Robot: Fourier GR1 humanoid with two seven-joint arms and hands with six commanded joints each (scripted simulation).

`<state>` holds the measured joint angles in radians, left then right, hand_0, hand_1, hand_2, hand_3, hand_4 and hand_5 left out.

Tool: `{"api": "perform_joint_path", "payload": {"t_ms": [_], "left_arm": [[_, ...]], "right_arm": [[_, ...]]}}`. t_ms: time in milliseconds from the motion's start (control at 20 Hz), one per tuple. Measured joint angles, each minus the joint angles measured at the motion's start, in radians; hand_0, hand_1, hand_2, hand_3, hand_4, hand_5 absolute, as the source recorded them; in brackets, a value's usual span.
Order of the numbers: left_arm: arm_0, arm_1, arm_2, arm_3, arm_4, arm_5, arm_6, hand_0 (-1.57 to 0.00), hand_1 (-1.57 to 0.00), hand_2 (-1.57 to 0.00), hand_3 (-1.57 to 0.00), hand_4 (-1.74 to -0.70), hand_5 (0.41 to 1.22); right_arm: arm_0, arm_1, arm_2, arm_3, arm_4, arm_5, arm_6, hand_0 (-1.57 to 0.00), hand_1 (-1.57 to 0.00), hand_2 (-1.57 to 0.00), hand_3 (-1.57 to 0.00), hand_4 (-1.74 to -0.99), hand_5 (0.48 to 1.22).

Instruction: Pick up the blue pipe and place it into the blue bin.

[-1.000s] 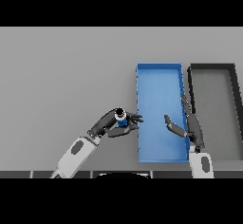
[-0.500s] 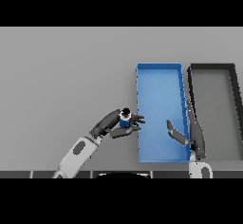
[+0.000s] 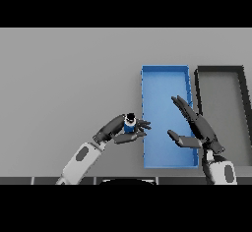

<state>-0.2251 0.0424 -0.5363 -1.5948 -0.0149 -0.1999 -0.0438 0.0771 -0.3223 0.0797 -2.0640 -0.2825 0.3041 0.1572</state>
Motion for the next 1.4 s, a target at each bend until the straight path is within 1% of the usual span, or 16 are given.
{"api": "perform_joint_path", "payload": {"t_ms": [150, 250, 350, 400, 500, 600, 650, 850, 950, 1100, 1150, 1200, 1250, 1300, 1350, 1400], "left_arm": [[0.002, -0.008, 0.002, -0.01, -0.014, -0.003, 0.012, -1.57, -1.57, -1.57, -1.57, -1.47, 1.221], [0.004, -0.016, 0.001, -0.016, -0.025, -0.004, 0.023, -1.57, -1.57, -1.57, -1.57, -1.47, 1.221], [-0.007, -0.025, 0.011, -0.001, -0.039, -0.003, 0.037, -1.57, -1.57, -1.57, -1.57, -1.47, 1.221], [-0.011, -0.021, 0.022, -0.004, -0.032, -0.012, 0.021, -1.57, -1.57, -1.57, -1.57, -1.47, 1.221], [-0.013, -0.02, 0.033, -0.007, -0.028, -0.025, 0.02, -1.57, -1.57, -1.57, -1.57, -1.47, 1.221], [0.012, -0.017, 0.03, -0.01, -0.029, -0.045, -0.016, -1.57, -1.57, -1.57, -1.57, -1.46, 1.221], [0.01, -0.026, 0.029, 0.0, -0.037, -0.046, -0.012, -1.57, -1.57, -1.57, -1.57, -1.46, 1.221], [0.011, -0.045, 0.042, 0.002, -0.016, -0.078, 0.016, -1.57, -1.57, -1.57, -1.57, -1.47, 1.221], [0.006, -0.045, 0.054, 0.005, -0.027, -0.079, 0.027, -1.57, -1.57, -1.57, -1.57, -1.47, 1.221], [0.011, -0.041, 0.062, 0.007, -0.049, -0.086, 0.018, -1.57, -1.57, -1.57, -1.57, -1.47, 1.221], [0.003, -0.044, 0.068, 0.016, -0.06, -0.084, 0.038, -1.57, -1.57, -1.57, -1.57, -1.46, 1.221], [0.005, -0.042, 0.071, 0.009, -0.06, -0.09, 0.039, -1.57, -1.57, -1.57, -1.57, -1.52, 1.221], [-0.001, -0.048, 0.08, 0.015, -0.052, -0.094, 0.028, -1.57, -1.57, -1.57, -1.57, -1.56, 1.221], [0.01, -0.052, 0.069, 0.01, -0.052, -0.101, 0.065, -1.57, -1.57, -1.57, -1.57, -1.59, 1.221], [0.005, -0.056, 0.066, 0.01, -0.068, -0.095, 0.077, -1.57, -1.57, -1.57, -1.57, -1.62, 1.221], [0.015, -0.05, 0.067, 0.007, -0.08, -0.09, 0.08, -1.57, -1.57, -1.57, -1.57, -1.64, 1.221]], "right_arm": [[-0.107, -0.044, 0.042, -0.028, -0.05, 0.018, 0.119, 0.0, -0.01, -0.09, 0.0, -1.27, 0.558], [-0.19, -0.065, 0.082, -0.025, -0.046, 0.038, 0.163, 0.0, 0.0, -0.07, 0.0, -1.291, 0.558], [-0.258, -0.06, 0.126, -0.025, -0.047, 0.046, 0.2, 0.0, 0.0, -0.04, 0.0, -1.298, 0.559], [-0.288, -0.055, 0.143, -0.024, -0.046, 0.051, 0.198, 0.0, 0.0, -0.04, 0.0, -1.302, 0.559], [-0.337, -0.046, 0.176, -0.019, -0.074, 0.071, 0.23, 0.0, 0.0, -0.04, 0.0, -1.294, 0.56], [-0.363, -0.022, 0.213, -0.01, -0.082, 0.079, 0.257, 0.0, 0.0, -0.05, 0.0, -1.268, 0.555], [-0.393, -0.016, 0.222, 0.001, -0.075, 0.086, 0.254, 0.0, 0.0, -0.05, 0.0, -1.253, 0.554], [-0.519, 0.013, 0.26, 0.054, -0.066, 0.092, 0.319, -0.01, -0.02, -0.07, 0.0, -1.209, 0.534], [-0.567, 0.034, 0.268, 0.108, -0.066, 0.104, 0.342, -0.02, -0.03, -0.08, 0.0, -1.186, 0.521], [-0.605, 0.056, 0.289, 0.14, -0.06, 0.125, 0.345, -0.07, -0.11, -0.17, -0.04, -1.204, 0.497], [-0.626, 0.064, 0.291, 0.16, -0.059, 0.129, 0.355, -0.17, -0.22, -0.26, -0.13, -1.233, 0.487], [-0.641, 0.071, 0.295, 0.175, -0.056, 0.139, 0.349, -0.32, -0.36, -0.38, -0.24, -1.278, 0.485], [-0.65, 0.076, 0.294, 0.196, -0.056, 0.151, 0.343, -0.51, -0.53, -0.54, -0.4, -1.331, 0.489], [-0.663, 0.092, 0.302, 0.203, -0.063, 0.152, 0.347, -0.7, -0.7, -0.74, -0.6, -1.406, 0.5], [-0.658, 0.098, 0.31, 0.201, -0.063, 0.156, 0.336, -0.88, -0.88, -0.91, -0.76, -1.467, 0.518], [-0.655, 0.098, 0.309, 0.211, -0.048, 0.156, 0.331, -1.01, -1.02, -1.04, -0.87, -1.514, 0.55]]}}
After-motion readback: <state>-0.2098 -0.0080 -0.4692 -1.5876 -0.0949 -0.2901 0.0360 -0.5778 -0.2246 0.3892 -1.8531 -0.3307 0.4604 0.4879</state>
